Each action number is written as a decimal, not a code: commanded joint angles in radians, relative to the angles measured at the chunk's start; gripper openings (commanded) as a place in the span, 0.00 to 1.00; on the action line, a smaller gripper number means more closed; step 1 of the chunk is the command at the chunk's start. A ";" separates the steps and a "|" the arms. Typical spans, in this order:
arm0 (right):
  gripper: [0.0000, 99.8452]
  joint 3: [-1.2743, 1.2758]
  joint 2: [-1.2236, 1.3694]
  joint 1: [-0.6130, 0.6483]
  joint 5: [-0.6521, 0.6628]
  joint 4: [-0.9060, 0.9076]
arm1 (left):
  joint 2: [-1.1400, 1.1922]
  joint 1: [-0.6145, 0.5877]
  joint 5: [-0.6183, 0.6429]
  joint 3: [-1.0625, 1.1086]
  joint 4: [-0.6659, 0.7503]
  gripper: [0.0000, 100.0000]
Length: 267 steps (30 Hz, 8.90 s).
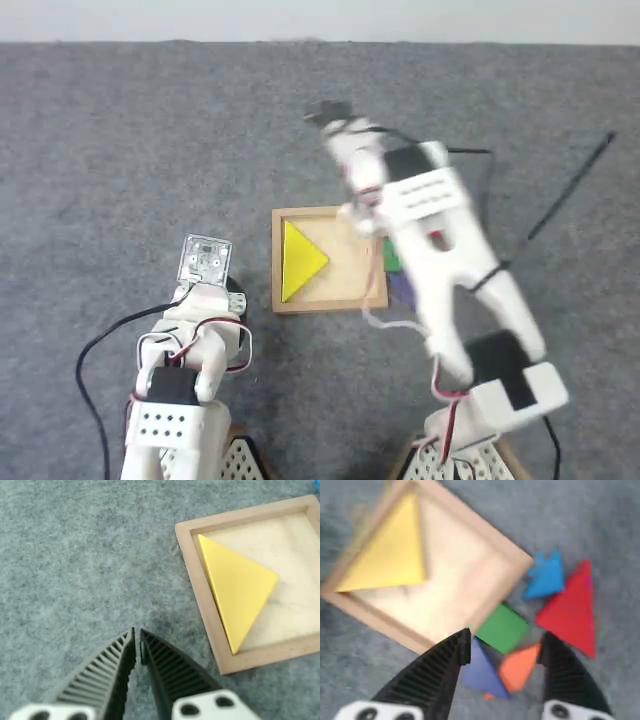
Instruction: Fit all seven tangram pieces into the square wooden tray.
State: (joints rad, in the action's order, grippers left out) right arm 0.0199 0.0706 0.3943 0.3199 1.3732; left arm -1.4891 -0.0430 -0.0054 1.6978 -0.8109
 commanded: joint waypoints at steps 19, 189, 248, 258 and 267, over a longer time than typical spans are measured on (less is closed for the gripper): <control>0.43 0.034 0.255 -0.249 0.347 -0.154 | -0.012 -0.003 0.006 -0.008 -0.005 0.02; 0.32 -0.371 0.541 -0.254 -0.428 -0.344 | -0.012 -0.005 0.006 -0.008 -0.005 0.02; 0.10 -0.368 0.280 -0.001 -0.322 -0.033 | -0.012 -0.005 0.006 -0.008 -0.005 0.02; 0.10 -0.364 0.283 0.182 0.078 -0.033 | -0.012 -0.005 0.006 -0.008 -0.005 0.02; 0.10 -0.364 0.344 0.183 0.457 -0.041 | -0.012 -0.005 0.006 -0.008 -0.005 0.02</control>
State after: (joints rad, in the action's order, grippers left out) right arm -0.3284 0.4327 0.5662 0.6022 1.3303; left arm -1.4891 -0.0430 -0.0054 1.6978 -0.8109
